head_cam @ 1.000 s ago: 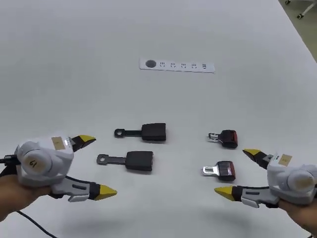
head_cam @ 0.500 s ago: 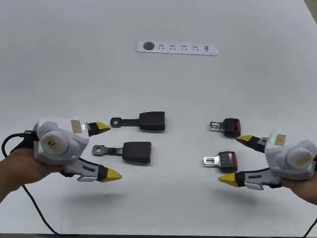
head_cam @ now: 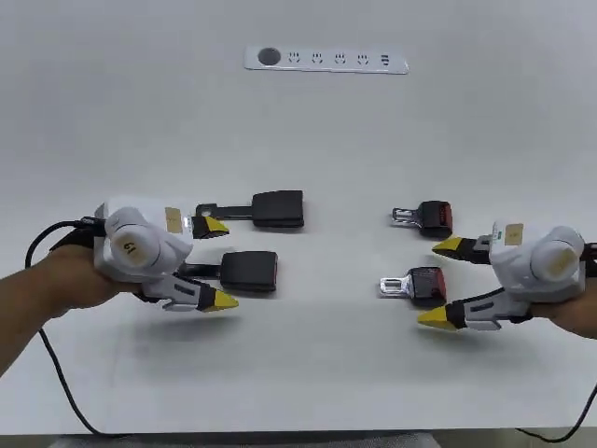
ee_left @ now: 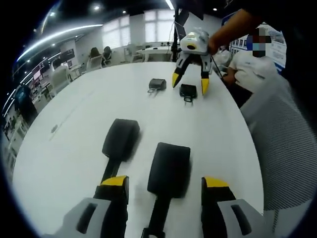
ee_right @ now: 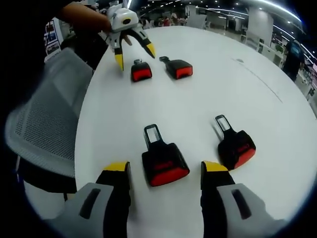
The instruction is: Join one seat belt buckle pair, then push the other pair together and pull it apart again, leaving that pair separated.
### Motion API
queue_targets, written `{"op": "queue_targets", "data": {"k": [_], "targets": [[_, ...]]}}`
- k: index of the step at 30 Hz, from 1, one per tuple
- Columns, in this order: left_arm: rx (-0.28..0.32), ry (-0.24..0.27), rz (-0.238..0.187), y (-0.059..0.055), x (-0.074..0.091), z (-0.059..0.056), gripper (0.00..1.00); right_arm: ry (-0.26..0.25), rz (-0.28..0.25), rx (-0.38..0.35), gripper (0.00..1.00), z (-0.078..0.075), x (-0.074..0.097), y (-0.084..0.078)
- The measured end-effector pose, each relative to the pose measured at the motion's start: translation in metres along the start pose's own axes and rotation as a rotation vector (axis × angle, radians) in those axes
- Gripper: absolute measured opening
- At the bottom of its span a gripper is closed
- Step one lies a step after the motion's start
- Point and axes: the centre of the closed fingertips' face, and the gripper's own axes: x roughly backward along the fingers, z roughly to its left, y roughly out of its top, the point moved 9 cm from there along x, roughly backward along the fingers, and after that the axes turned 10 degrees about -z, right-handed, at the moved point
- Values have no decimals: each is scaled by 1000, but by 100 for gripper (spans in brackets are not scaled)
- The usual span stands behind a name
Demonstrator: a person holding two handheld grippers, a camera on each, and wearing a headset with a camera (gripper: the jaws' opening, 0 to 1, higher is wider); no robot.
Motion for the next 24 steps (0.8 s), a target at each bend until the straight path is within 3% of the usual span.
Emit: {"op": "queue_targets", "data": {"k": [1, 5, 7, 8, 9, 11, 15, 19, 24], "targets": [[-23, -13, 16, -3, -4, -1, 60, 8, 12, 28, 55, 0, 0, -1], [14, -27, 23, -12, -12, 1, 58, 24, 17, 39, 52, 2, 0, -2], [12, -37, 39, -10, -12, 1, 57, 24, 14, 37, 50, 1, 0, 0], [-52, -47, -4, -8, -14, 4, 55, 26, 10, 39, 50, 1, 0, 0], [1, -41, 20, -10, -12, 3, 54, 25, 8, 44, 49, 2, 1, 1], [1, -35, 10, -8, -14, 5, 50, 24, 8, 60, 48, 2, 1, 2], [-63, -84, 9, -4, -17, -2, 35, 15, 3, 65, 42, -1, 1, 1], [-54, -83, 10, -5, -17, 0, 35, 6, 1, 92, 35, -4, -1, 0], [-59, -89, 5, -7, -17, 2, 34, -4, 4, 64, 34, -6, 0, 0]]}}
